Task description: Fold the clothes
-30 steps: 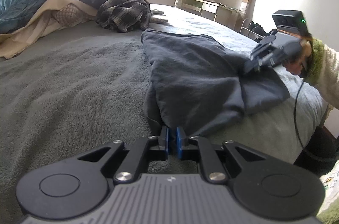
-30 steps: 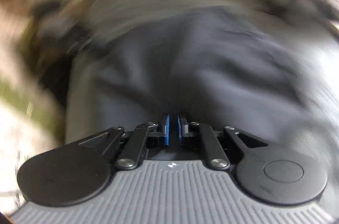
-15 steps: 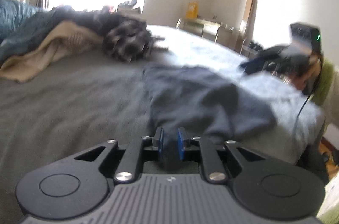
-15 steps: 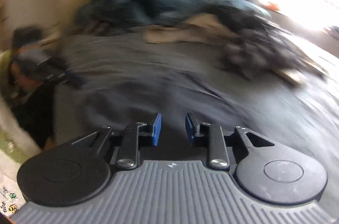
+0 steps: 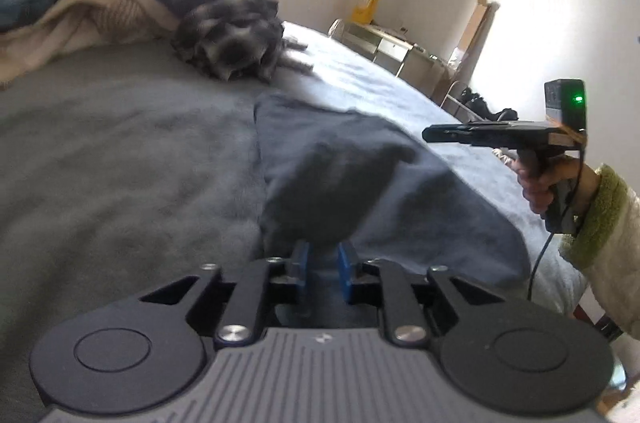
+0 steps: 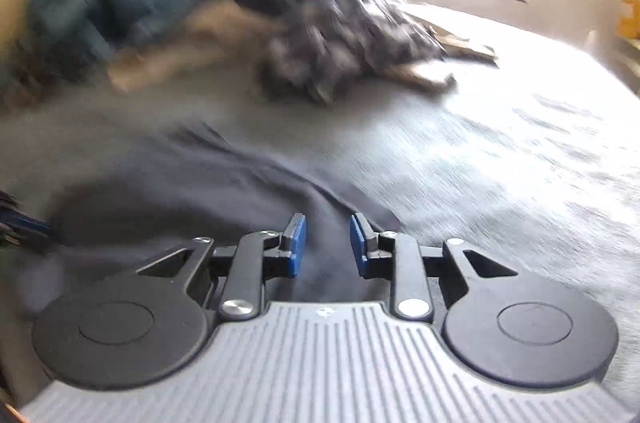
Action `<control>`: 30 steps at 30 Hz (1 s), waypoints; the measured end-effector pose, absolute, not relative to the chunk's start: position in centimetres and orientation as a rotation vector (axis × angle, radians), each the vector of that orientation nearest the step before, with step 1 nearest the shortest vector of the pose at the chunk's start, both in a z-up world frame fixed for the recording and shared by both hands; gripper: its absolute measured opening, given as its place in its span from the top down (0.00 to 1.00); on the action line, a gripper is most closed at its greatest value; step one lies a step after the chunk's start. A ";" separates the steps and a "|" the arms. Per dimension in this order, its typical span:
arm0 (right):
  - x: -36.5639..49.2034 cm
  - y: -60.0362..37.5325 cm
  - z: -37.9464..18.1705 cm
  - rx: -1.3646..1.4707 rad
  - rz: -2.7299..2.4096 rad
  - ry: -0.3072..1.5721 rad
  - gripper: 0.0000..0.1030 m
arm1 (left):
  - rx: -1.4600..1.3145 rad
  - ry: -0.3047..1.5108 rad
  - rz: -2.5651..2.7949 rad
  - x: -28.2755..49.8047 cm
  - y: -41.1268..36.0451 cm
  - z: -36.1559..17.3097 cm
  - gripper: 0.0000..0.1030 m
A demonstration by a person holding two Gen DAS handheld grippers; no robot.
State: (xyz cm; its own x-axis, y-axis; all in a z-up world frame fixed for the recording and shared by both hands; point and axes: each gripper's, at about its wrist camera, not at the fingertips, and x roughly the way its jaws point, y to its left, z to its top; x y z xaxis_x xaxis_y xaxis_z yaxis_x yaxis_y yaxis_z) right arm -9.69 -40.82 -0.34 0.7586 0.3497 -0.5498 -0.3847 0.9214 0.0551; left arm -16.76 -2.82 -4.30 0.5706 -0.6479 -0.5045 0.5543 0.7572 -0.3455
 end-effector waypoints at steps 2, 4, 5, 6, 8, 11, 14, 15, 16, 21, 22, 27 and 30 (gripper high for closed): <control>-10.2 -38.7 0.6 -0.076 0.522 0.564 0.76 | -0.147 0.631 -0.737 -16.0 -3.2 -3.2 0.76; -9.8 -35.6 0.8 -0.126 0.671 0.578 0.78 | -0.134 0.616 -0.762 -14.2 -4.5 -2.4 0.76; -9.0 -34.5 0.5 -0.145 0.717 0.604 0.77 | -0.115 0.617 -0.771 -13.0 -5.5 -2.4 0.76; -8.2 -33.4 0.1 -0.163 0.760 0.629 0.77 | -0.097 0.619 -0.780 -11.8 -6.4 -2.3 0.76; -5.7 -32.5 -1.1 -0.172 0.718 0.674 0.78 | -0.047 0.647 -0.771 -9.3 -8.2 -2.9 0.75; -1.7 -33.7 -2.5 -0.099 0.570 0.705 0.80 | -0.034 0.712 -0.673 -5.9 -8.5 -4.3 0.81; -0.8 -36.0 -1.6 -0.023 0.401 0.661 0.76 | -0.093 0.690 -0.643 -5.1 -6.6 -3.6 0.78; -1.3 -36.5 -1.2 -0.010 0.387 0.647 0.76 | -0.104 0.676 -0.626 -5.4 -5.8 -3.1 0.77; -1.8 -37.0 -0.8 0.002 0.372 0.632 0.77 | -0.115 0.661 -0.609 -5.7 -5.0 -2.7 0.76; -9.8 -39.3 1.7 0.018 0.377 0.547 0.76 | -0.163 0.616 -0.612 -10.9 -0.4 -0.6 0.73; -12.0 -39.0 2.0 0.002 0.396 0.539 0.76 | -0.140 0.615 -0.632 -12.5 -0.1 -0.4 0.72; -20.4 -35.3 0.9 -0.163 0.580 0.558 0.77 | 0.149 0.575 -0.815 -19.5 -3.0 -0.1 0.68; -22.9 -30.9 -0.5 -0.358 0.676 0.560 0.76 | 0.422 0.506 -0.894 -23.0 -6.3 -1.2 0.67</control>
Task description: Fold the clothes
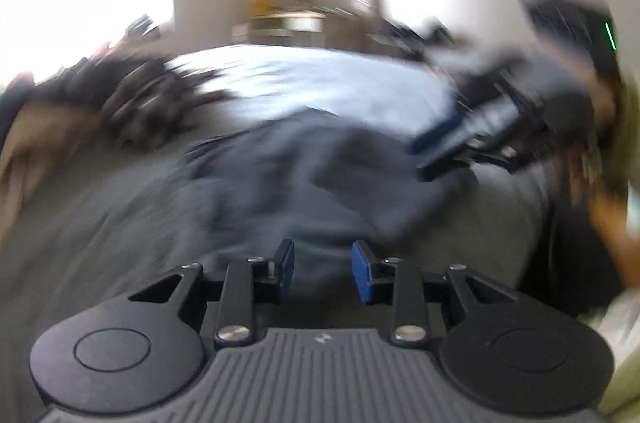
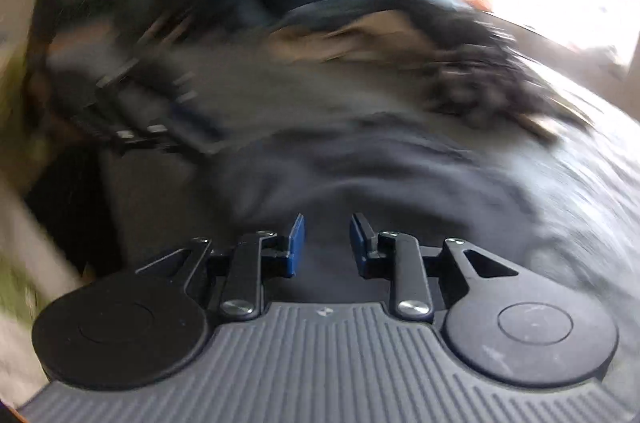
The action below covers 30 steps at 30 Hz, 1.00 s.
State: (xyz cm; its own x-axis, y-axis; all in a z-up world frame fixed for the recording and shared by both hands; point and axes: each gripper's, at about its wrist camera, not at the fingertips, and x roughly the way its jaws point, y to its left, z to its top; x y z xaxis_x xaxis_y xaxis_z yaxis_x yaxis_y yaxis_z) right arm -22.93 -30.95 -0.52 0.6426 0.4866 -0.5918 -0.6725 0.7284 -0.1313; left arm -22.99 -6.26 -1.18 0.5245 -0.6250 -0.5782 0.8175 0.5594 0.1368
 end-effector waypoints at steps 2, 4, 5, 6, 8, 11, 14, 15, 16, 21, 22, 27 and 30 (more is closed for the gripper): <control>-23.8 -28.6 -1.5 -0.472 0.684 0.555 0.75 | 0.555 0.470 -0.907 -24.1 -7.9 -2.1 0.66; -24.2 -27.1 -2.0 -0.570 0.687 0.544 0.75 | 0.665 0.436 -0.907 -24.7 -9.1 -3.0 0.66; -24.3 -26.4 -2.4 -0.620 0.687 0.545 0.75 | 0.704 0.427 -0.895 -24.7 -9.6 -3.4 0.66; -24.5 -25.7 -2.8 -0.670 0.686 0.546 0.75 | 0.729 0.423 -0.894 -24.6 -9.9 -3.7 0.66; -24.8 -24.7 -3.5 -0.752 0.678 0.543 0.75 | 0.779 0.417 -0.892 -24.3 -10.5 -4.3 0.67; -24.5 -24.0 -4.7 -0.826 0.656 0.562 0.78 | 0.831 0.419 -0.906 -23.9 -11.3 -5.3 0.84; -24.2 -24.0 -5.4 -0.881 0.576 0.574 0.95 | 0.876 0.405 -0.901 -23.7 -11.1 -5.6 0.97; -24.3 -24.3 -5.1 -0.885 0.562 0.582 0.96 | 0.887 0.387 -0.911 -23.9 -10.8 -5.3 0.98; -24.6 -24.5 -5.0 -0.895 0.549 0.578 0.97 | 0.898 0.371 -0.919 -24.2 -10.5 -5.0 0.98; -25.7 -25.8 -5.0 -0.949 0.480 0.584 0.97 | 0.953 0.359 -0.930 -24.0 -9.5 -4.5 0.98; -25.9 -26.0 -5.2 -0.958 0.472 0.590 0.97 | 0.965 0.365 -0.931 -23.9 -9.4 -4.8 0.98; -27.2 -27.0 -6.4 -1.011 0.425 0.592 0.97 | 0.976 0.386 -0.942 -23.9 -9.1 -5.6 0.98; -28.1 -27.8 -6.6 -1.024 0.388 0.585 0.97 | 0.973 0.394 -0.942 -23.6 -9.0 -5.8 0.97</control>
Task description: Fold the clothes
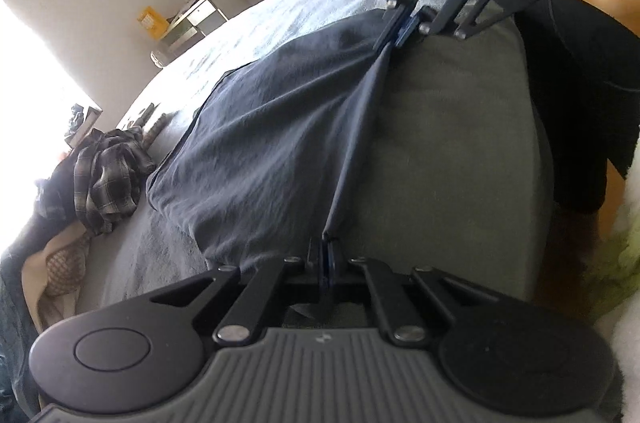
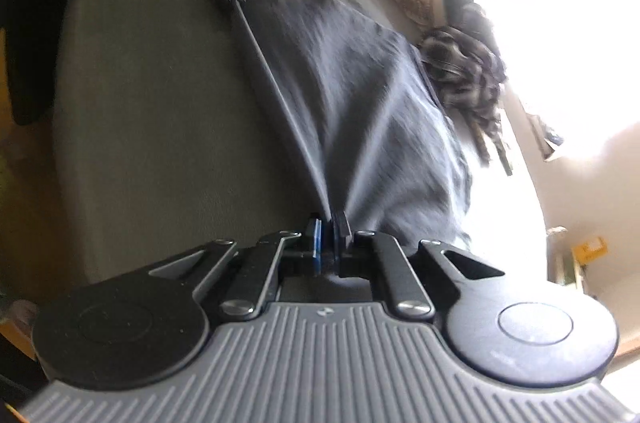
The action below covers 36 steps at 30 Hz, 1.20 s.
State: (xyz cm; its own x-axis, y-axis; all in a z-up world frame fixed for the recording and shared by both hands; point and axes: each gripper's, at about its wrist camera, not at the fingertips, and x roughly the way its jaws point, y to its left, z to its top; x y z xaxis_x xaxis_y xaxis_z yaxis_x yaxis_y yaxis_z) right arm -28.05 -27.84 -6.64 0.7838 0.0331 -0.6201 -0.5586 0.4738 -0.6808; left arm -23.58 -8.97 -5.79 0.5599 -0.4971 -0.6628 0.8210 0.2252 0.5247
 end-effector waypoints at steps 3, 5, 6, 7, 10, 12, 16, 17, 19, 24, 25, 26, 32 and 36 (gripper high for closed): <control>-28.9 -28.6 -6.7 -1.037 0.354 0.579 0.92 | 0.971 0.398 -0.937 -23.3 -8.8 -5.9 0.97; -29.3 -29.6 -6.7 -1.038 0.323 0.596 0.89 | 0.979 0.398 -0.931 -23.5 -8.5 -5.9 0.97; -29.4 -30.1 -6.6 -1.028 0.307 0.608 0.88 | 0.982 0.399 -0.928 -23.6 -8.3 -5.9 0.97; -29.5 -30.7 -6.6 -1.018 0.291 0.621 0.86 | 0.983 0.400 -0.923 -23.8 -8.2 -5.8 0.97; -29.9 -32.5 -6.4 -0.979 0.229 0.657 0.86 | 0.985 0.405 -0.904 -24.2 -7.9 -5.7 0.97; -29.6 -34.4 -6.2 -0.927 0.141 0.682 0.86 | 0.978 0.413 -0.896 -24.3 -7.7 -5.7 0.97; -28.8 -39.0 -3.7 -0.486 0.041 0.748 0.83 | 0.954 0.432 -0.875 -24.6 -7.5 -5.1 0.93; -28.6 -40.3 -2.9 -0.332 0.032 0.761 0.81 | 0.944 0.439 -0.869 -24.8 -7.4 -4.8 0.91; -28.3 -43.0 -2.1 0.001 0.061 0.767 0.81 | 0.909 0.460 -0.859 -25.1 -7.0 -4.1 0.90; -28.1 -43.6 -1.6 0.304 0.151 0.659 0.81 | 0.733 0.509 -0.818 -25.3 -5.3 -1.9 0.87; -28.0 -42.9 -1.5 0.306 0.185 0.640 0.81 | 0.666 0.518 -0.813 -25.0 -5.1 -1.3 0.87; -27.9 -42.1 -1.4 0.308 0.218 0.621 0.81 | 0.604 0.526 -0.811 -24.7 -5.0 -1.0 0.86; -25.7 -40.8 -5.9 0.287 0.148 0.685 0.84 | 0.251 0.687 -0.768 -21.3 -6.1 -2.4 0.83; -27.3 -42.0 -4.7 0.285 0.032 0.663 0.84 | 0.147 0.771 -0.695 -19.9 -5.2 -3.3 0.85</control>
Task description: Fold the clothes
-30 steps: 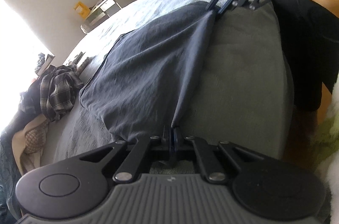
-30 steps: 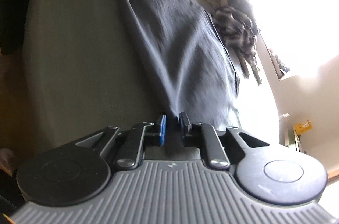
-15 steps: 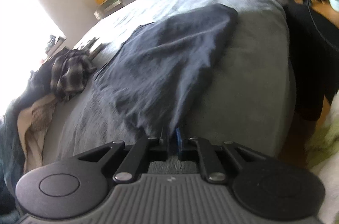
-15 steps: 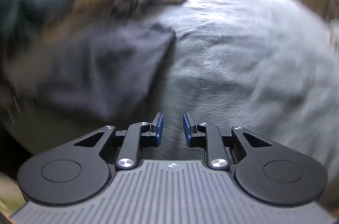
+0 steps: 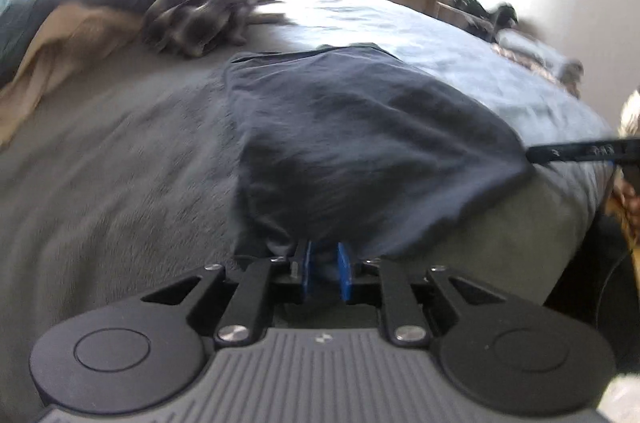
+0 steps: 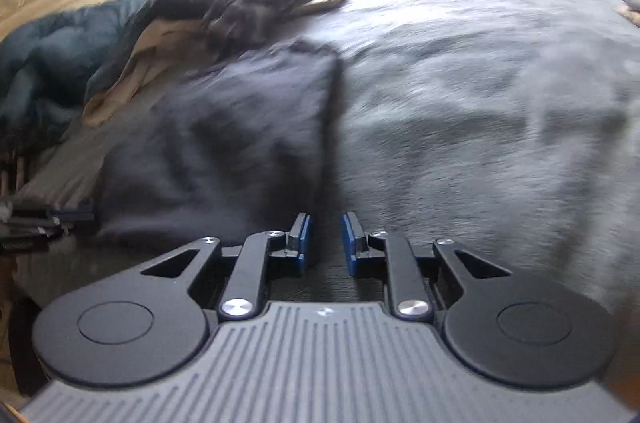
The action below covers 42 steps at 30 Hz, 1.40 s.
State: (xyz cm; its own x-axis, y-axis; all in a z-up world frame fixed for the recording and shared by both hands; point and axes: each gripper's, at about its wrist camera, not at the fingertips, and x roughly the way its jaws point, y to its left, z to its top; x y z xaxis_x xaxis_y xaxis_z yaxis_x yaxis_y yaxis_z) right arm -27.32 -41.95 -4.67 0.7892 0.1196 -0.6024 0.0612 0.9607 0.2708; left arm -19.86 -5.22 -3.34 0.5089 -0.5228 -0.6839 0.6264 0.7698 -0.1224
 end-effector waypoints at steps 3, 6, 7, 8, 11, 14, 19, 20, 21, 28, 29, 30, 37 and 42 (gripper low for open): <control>-28.7 -41.1 -2.3 0.187 0.006 0.568 0.84 | 0.100 0.747 -0.675 -20.1 -4.8 -1.7 0.68; -28.6 -39.6 -0.8 0.147 0.061 0.486 0.83 | 0.070 0.717 -0.654 -20.3 -5.3 -0.3 0.53; -28.3 -39.1 -0.5 0.140 0.083 0.469 0.83 | 0.058 0.719 -0.646 -20.1 -5.6 0.0 0.46; -27.6 -38.4 -0.8 0.134 0.099 0.470 0.83 | 0.049 0.726 -0.633 -19.9 -6.2 0.1 0.38; -25.7 -36.8 -1.8 0.108 0.124 0.484 0.84 | 0.066 0.772 -0.527 -19.2 -8.0 -0.2 0.31; -24.7 -35.8 -3.2 0.055 0.082 0.512 0.84 | 0.103 0.825 -0.446 -18.6 -9.7 -1.0 0.25; -24.3 -36.3 -3.7 0.156 0.077 0.546 0.84 | 0.160 0.866 -0.380 -18.7 -11.4 -2.1 0.12; -24.3 -36.4 -3.8 0.159 0.082 0.549 0.84 | 0.159 0.875 -0.364 -18.6 -11.5 -2.3 0.11; -24.2 -36.4 -3.9 0.163 0.087 0.552 0.84 | 0.157 0.890 -0.345 -18.6 -11.7 -2.5 0.10; -23.9 -36.7 -5.1 0.168 0.062 0.604 0.85 | 0.188 0.917 -0.278 -18.6 -12.4 -3.2 0.07; -23.9 -36.7 -5.2 0.173 0.058 0.607 0.85 | 0.192 0.916 -0.274 -18.6 -12.6 -3.2 0.06; -23.9 -36.8 -5.3 0.179 0.055 0.609 0.85 | 0.193 0.916 -0.269 -18.6 -12.7 -3.2 0.06; -23.9 -37.2 -5.7 0.194 0.049 0.620 0.85 | 0.203 0.908 -0.251 -18.7 -13.0 -3.4 0.04; -23.9 -37.4 -5.8 0.199 0.049 0.621 0.85 | 0.204 0.912 -0.238 -18.7 -13.1 -3.3 0.03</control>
